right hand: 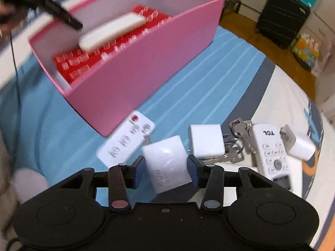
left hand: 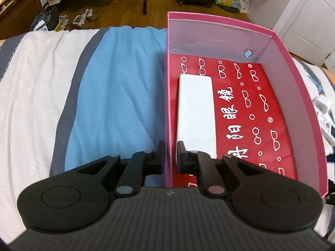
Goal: Organize rigid objects
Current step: 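Grasp the square white charger with the right tool, then carry the square white charger into the box beside the power bank and release, then grasp the metal keys with the right tool, then carry the keys into the box and drop them onto the power bank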
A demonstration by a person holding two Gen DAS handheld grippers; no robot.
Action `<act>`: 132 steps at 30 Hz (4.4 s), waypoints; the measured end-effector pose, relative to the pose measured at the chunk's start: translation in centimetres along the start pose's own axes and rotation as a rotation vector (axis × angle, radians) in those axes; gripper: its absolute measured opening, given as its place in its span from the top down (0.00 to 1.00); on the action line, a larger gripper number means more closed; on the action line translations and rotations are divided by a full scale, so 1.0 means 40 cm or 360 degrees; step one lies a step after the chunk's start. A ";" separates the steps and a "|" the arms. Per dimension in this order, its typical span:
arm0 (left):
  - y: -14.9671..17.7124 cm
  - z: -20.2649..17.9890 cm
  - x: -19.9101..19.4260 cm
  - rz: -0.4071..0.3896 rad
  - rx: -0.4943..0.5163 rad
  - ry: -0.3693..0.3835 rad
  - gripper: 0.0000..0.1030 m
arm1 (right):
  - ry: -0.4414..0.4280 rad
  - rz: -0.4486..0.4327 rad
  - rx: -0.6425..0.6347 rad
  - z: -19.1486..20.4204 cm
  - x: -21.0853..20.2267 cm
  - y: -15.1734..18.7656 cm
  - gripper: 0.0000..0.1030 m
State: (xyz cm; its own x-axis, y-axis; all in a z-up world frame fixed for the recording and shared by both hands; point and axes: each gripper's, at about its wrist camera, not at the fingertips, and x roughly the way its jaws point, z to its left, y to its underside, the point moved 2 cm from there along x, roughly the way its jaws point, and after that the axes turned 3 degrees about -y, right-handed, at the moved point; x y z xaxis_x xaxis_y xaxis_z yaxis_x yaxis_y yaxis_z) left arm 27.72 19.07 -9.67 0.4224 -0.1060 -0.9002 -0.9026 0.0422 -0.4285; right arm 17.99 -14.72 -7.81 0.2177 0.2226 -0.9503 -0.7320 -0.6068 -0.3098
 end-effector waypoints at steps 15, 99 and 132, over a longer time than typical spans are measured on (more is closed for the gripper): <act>-0.001 -0.018 0.000 -0.0018 0.0058 -0.0039 0.90 | 0.0031 -0.0101 0.0219 -0.018 -0.055 0.005 0.46; -0.003 -0.035 0.023 0.0001 0.0155 -0.0085 0.90 | 0.0173 -0.0016 0.0553 -0.244 0.094 -0.089 0.65; -0.018 -0.020 -0.003 -0.0055 0.0221 -0.0019 0.90 | -0.0499 -0.0616 0.0211 0.041 -0.202 -0.437 0.91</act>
State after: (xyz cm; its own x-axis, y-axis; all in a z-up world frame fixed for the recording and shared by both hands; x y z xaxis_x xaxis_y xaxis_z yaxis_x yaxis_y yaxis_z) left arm 28.27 18.27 -9.18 0.4546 -0.0976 -0.8853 -0.8677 0.1757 -0.4649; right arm 27.96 -4.65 5.34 0.2997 0.6419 -0.7058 -0.7163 -0.3372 -0.6109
